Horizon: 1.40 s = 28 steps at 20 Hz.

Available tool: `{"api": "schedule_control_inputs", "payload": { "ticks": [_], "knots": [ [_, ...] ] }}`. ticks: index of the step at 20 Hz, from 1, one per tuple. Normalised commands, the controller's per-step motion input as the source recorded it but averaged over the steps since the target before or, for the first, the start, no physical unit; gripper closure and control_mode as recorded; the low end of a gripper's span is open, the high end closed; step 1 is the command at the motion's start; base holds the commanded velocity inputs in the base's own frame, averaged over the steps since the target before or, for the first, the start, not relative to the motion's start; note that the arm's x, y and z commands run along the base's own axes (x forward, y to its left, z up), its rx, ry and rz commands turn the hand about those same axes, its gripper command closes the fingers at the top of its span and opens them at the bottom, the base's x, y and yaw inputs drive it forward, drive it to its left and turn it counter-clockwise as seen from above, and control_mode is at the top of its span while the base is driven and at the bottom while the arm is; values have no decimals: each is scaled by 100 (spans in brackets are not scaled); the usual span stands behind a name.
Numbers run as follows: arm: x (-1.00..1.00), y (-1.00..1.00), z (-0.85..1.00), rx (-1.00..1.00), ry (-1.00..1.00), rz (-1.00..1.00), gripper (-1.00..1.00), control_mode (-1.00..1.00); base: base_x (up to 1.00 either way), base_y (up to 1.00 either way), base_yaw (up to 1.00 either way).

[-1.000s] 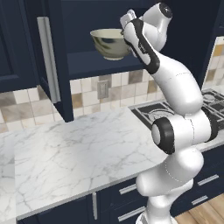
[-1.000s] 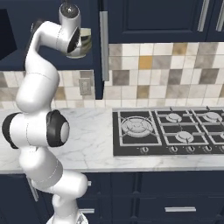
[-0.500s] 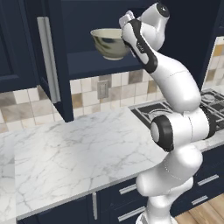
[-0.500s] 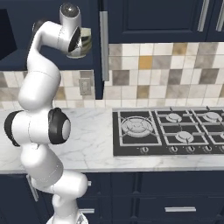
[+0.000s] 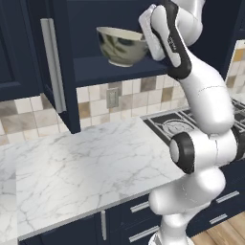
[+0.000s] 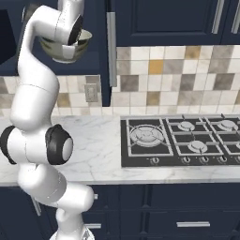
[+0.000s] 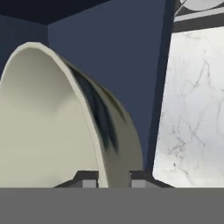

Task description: Take the smaller bowl and place it next to the appetizer plate on the dining counter , and place the larger bowl next to the plate with cooked food.

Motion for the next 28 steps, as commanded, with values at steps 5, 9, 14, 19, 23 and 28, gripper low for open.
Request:
{"api": "schedule_control_inputs", "payload": {
  "ticks": [5, 9, 14, 19, 23, 28],
  "knots": [
    [-100, -13, -70, -1, 2, -1, 100, -100, 0, 0, 0],
    [-100, -11, -100, -6, 0, 0, 100, -100, 0, 0, 0],
    [-100, -2, -100, -8, 0, 0, 100, -100, 0, 0, 0],
    [-100, -1, -100, -13, -9, -1, 100, -100, 0, 0, 0],
    [-100, -4, -100, -16, -41, -5, 100, -100, 0, 0, 0],
    [-20, 0, -20, -3, -9, -4, 100, 100, -80, 0, -35]
  ]
}}
